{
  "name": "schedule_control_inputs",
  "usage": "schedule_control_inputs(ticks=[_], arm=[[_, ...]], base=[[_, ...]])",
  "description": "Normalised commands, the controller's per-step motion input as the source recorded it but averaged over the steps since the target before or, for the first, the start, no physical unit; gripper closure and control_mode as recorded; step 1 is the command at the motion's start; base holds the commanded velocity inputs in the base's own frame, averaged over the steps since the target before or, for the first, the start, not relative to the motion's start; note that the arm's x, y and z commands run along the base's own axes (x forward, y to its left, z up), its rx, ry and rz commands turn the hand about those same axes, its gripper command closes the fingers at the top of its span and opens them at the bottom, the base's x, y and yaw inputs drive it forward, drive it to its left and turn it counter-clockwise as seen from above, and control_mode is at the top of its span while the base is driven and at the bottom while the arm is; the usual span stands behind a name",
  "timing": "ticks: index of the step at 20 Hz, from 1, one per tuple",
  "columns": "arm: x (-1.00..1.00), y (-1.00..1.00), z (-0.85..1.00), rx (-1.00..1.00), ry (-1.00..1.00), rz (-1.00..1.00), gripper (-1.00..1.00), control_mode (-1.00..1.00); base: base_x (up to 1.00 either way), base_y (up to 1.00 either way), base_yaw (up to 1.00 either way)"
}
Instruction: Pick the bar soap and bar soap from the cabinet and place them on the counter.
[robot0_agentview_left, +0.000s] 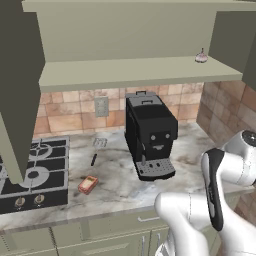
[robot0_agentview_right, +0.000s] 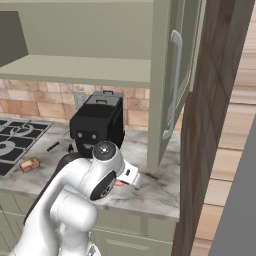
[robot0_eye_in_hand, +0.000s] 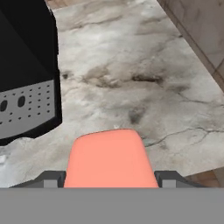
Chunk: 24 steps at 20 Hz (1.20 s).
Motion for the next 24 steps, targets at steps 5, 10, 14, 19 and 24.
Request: schedule_control_inputs(ticks=[5, 10, 14, 19, 24], arm=[[0.3, -0.02, -0.25, 0.0, 0.0, 0.01, 1.0, -1.0], [0.31, -0.15, -0.19, 0.0, 0.0, 0.0, 1.0, -1.0], [0.29, -0.21, -0.2, 0.0, 0.0, 0.0, 1.0, -1.0], [0.32, -0.19, -0.19, 0.0, 0.0, 0.0, 1.0, -1.0], [0.24, -0.14, -0.25, 0.0, 0.0, 0.0, 1.0, -1.0]], base=[[0.0, 0.0, 0.0], [0.0, 0.0, 0.0], [0.0, 0.0, 0.0], [0.0, 0.0, 0.0], [0.0, 0.0, 0.0]])
